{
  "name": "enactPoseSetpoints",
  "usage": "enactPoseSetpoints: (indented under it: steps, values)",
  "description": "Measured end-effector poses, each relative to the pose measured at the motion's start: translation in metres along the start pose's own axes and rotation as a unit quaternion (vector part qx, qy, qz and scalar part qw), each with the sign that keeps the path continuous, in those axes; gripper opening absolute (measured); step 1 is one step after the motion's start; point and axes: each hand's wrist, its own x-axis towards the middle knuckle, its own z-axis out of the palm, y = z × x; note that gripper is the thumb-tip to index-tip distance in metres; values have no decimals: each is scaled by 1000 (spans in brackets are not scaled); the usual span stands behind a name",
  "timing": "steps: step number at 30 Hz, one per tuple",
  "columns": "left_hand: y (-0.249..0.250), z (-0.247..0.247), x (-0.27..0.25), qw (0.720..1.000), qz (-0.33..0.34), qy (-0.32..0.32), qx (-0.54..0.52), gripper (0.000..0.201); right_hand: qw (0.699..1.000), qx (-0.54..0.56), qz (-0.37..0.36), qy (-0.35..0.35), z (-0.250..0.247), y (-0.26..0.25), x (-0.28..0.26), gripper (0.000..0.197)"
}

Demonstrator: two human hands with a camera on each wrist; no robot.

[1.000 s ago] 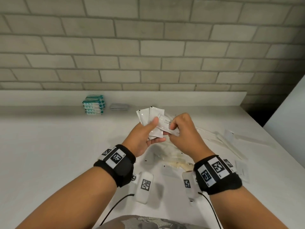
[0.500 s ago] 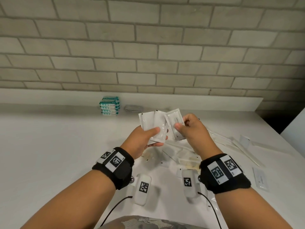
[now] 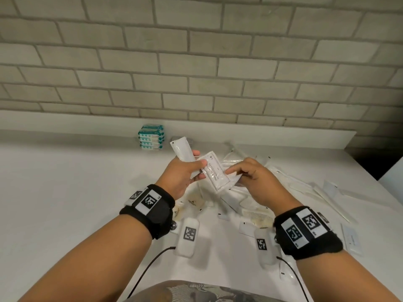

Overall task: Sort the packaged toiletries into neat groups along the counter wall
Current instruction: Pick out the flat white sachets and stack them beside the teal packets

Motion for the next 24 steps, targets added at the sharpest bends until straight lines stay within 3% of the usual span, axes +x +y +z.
enactPoseSetpoints:
  steps: [4,8,14,17,21,24]
  values:
    - [-5,-1,2,999,20,18,30,17,994,-55,92,35,-6,14,-5,16]
    - [-11,-1,4,996,39,56,57,17,986,-1,150,73,-8,9,-2,30]
    - [-5,7,10,988,63,105,-99,34,989,48,138,-22,22,3,2,26]
    - [-7,11,7,991,16,66,-112,26,989,82,123,-5,29,6,8,21]
    - [-25,11,-6,994,-89,-43,50,27,971,177,110,115,20,-4,30,20]
    - [-34,15,-6,998,-51,-24,-17,28,963,195,119,144,19,-13,43,17]
